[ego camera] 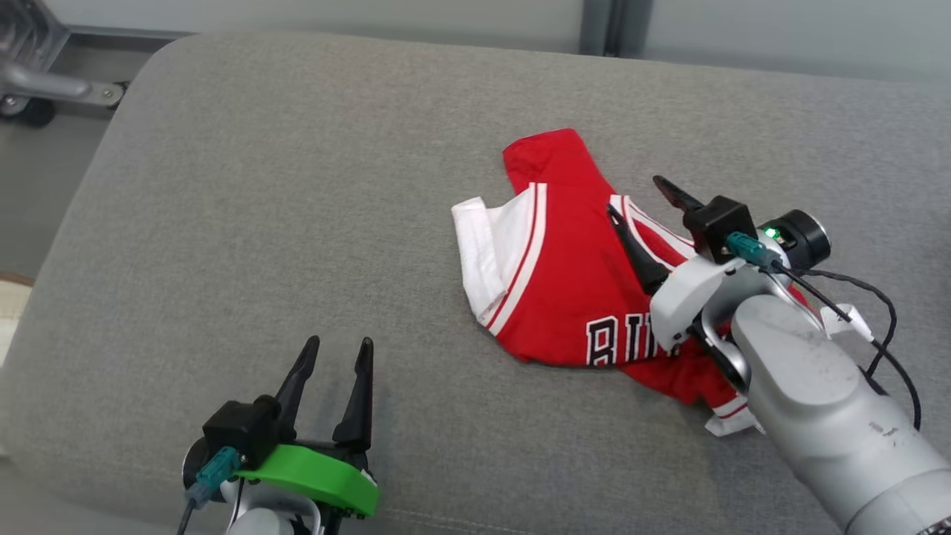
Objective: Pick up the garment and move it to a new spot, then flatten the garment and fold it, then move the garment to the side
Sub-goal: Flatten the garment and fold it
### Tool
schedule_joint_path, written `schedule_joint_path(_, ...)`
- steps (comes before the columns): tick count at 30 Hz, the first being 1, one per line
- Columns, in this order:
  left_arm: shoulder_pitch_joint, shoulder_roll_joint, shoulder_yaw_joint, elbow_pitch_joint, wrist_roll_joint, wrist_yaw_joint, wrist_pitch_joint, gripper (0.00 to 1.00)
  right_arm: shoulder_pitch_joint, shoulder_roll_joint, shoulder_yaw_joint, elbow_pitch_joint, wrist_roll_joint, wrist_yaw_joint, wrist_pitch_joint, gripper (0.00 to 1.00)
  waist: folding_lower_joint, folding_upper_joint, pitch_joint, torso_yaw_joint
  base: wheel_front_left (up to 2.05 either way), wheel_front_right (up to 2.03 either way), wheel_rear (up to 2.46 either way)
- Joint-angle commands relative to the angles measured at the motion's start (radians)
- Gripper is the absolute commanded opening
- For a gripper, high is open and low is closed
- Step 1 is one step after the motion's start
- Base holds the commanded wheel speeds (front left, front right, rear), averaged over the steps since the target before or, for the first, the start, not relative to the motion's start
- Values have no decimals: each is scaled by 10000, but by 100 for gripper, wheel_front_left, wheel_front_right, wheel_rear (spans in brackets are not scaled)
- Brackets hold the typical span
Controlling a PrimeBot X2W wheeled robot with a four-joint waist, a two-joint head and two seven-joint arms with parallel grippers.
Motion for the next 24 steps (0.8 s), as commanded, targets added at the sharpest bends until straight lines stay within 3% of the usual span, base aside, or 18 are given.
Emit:
schedule_joint_path(1,-218,-1,-65,-66,-146,42,-2,100,-301,-127,139,248,135,-16,-2,100,0,0,889,1242,0,0,0)
schedule_joint_path(4,-326,2,-281,-153,-341,73,-3,100,-1234,-478,966,1505,444,-16,39,100,0,0,1204,1821,0,0,0)
schedule_joint_path(10,-405,-1,-556,-294,-566,104,-2,100,-2079,-636,2179,2527,1152,-16,14,100,0,0,1515,2274,0,0,0)
schedule_joint_path(24,-550,3,-848,-458,-573,194,-2,100,-2389,-704,4977,1827,3637,-16,-13,100,0,0,1612,2470,0,0,0)
